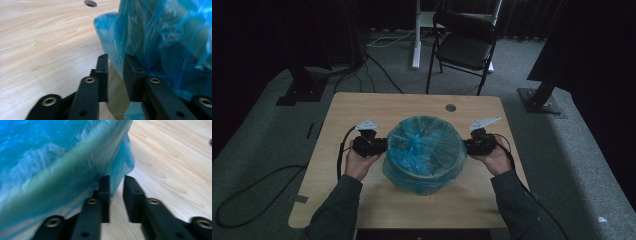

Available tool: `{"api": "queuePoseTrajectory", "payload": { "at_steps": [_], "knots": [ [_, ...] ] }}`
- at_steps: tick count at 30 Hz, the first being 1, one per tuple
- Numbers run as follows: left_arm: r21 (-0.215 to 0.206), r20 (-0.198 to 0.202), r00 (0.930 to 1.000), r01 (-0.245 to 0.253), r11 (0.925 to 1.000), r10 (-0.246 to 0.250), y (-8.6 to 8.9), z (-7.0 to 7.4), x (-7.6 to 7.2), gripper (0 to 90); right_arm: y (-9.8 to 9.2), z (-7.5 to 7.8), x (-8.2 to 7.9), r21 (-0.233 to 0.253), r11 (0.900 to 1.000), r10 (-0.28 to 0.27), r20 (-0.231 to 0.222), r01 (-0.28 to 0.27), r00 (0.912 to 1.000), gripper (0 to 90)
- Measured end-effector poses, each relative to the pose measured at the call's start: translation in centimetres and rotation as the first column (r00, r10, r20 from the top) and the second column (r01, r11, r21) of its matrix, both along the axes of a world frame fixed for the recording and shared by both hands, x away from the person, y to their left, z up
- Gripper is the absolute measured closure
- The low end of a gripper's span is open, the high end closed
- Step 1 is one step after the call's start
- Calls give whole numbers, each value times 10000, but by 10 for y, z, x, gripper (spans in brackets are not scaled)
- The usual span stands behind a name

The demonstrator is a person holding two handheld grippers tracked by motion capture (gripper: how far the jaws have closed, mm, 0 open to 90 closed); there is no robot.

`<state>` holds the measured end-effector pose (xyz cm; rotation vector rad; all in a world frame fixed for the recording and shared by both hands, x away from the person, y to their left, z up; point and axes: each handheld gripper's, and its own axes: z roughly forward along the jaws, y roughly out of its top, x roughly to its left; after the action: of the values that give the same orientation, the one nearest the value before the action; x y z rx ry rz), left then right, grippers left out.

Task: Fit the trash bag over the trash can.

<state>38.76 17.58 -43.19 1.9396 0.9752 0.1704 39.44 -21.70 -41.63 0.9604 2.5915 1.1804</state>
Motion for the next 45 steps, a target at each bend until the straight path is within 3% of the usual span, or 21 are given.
{"api": "queuePoseTrajectory", "payload": {
  "at_steps": [4, 9, 20, 29, 37, 39, 45],
  "knots": [
    [-105, 261, 9995, -191, 9998, 194, 7, 10, -1, 664, -8, 4, -5, 146, 9998, -167, 345, 162, 9993, 621],
    [-269, 528, 9977, -422, 9987, 436, 16, 21, -4, 640, -15, 10, -12, 287, 9992, -281, 592, 264, 9979, 567],
    [-599, 1393, 9897, -263, 9979, 344, 19, 54, -16, 617, -24, 26, -23, 660, 9967, -537, 1057, 469, 9929, 559],
    [-481, 1796, 9833, 393, 9981, -300, 1, 77, -20, 619, -25, 32, -29, 891, 9959, -278, 1173, 173, 9927, 694],
    [-168, 1767, 9807, 880, 9960, -837, -19, 85, -18, 618, -27, 41, -32, 1315, 9911, -412, 1445, 220, 9886, 695],
    [42, 1748, 9787, 1085, 9941, -1076, -28, 88, -16, 617, -28, 43, -33, 1655, 9861, -405, 1447, 162, 9886, 692],
    [324, 1733, 9749, 1363, 9901, -1398, -42, 86, -13, 592, -24, 43, -34, 1669, 9860, -207, 1469, -41, 9889, 680]
  ]
}}
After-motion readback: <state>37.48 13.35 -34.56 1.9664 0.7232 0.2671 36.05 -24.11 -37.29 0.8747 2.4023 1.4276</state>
